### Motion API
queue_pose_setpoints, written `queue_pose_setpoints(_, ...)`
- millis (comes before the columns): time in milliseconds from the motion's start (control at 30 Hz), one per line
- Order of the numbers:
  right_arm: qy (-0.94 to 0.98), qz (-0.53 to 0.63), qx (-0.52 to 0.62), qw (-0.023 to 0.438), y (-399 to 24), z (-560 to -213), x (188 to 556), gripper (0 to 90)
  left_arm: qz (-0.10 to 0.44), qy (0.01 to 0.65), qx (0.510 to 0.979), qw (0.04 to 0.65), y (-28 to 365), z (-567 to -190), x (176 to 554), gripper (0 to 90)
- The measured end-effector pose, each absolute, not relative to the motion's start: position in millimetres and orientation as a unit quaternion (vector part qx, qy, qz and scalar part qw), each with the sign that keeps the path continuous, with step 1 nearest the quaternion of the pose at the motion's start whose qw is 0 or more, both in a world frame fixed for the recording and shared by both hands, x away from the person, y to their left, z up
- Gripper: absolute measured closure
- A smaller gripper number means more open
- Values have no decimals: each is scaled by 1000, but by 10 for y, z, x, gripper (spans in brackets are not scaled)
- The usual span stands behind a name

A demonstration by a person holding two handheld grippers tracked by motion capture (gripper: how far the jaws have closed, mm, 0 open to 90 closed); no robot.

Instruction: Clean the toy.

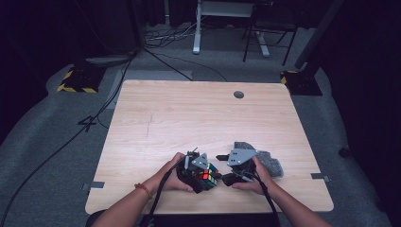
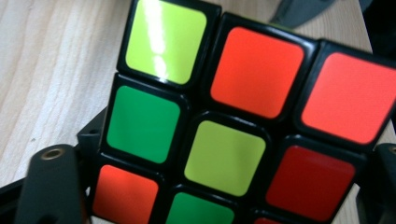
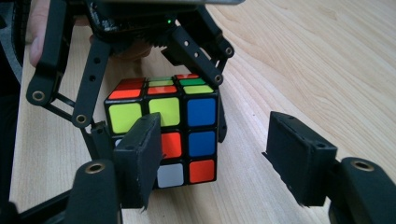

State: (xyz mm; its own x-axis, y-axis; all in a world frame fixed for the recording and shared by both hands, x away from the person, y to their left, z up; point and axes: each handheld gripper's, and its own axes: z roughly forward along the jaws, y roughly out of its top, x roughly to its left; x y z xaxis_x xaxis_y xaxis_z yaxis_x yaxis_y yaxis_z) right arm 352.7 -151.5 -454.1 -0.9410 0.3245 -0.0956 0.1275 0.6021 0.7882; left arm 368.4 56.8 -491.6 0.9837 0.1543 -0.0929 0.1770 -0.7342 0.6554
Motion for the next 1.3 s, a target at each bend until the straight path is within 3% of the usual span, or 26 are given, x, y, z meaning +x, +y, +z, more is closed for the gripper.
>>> queue_pose_setpoints(200, 889, 427, 129, 105, -1531, -4556, 3524, 358, -6, 74, 934, 348, 569, -4908, 3648, 220)
queue_pose_setpoints(300, 887, 427, 139, 108, -1602, -4552, 3539, 378, 4, 80, 927, 367, 609, -4860, 3652, 304)
queue_pose_setpoints(867, 909, 375, 157, 92, -1834, -4701, 3629, 394, 25, 72, 921, 381, 548, -4836, 3591, 319)
queue_pose_setpoints(1300, 919, 357, 143, 86, -1786, -4797, 3630, 387, 28, 61, 917, 392, 549, -4807, 3576, 332)
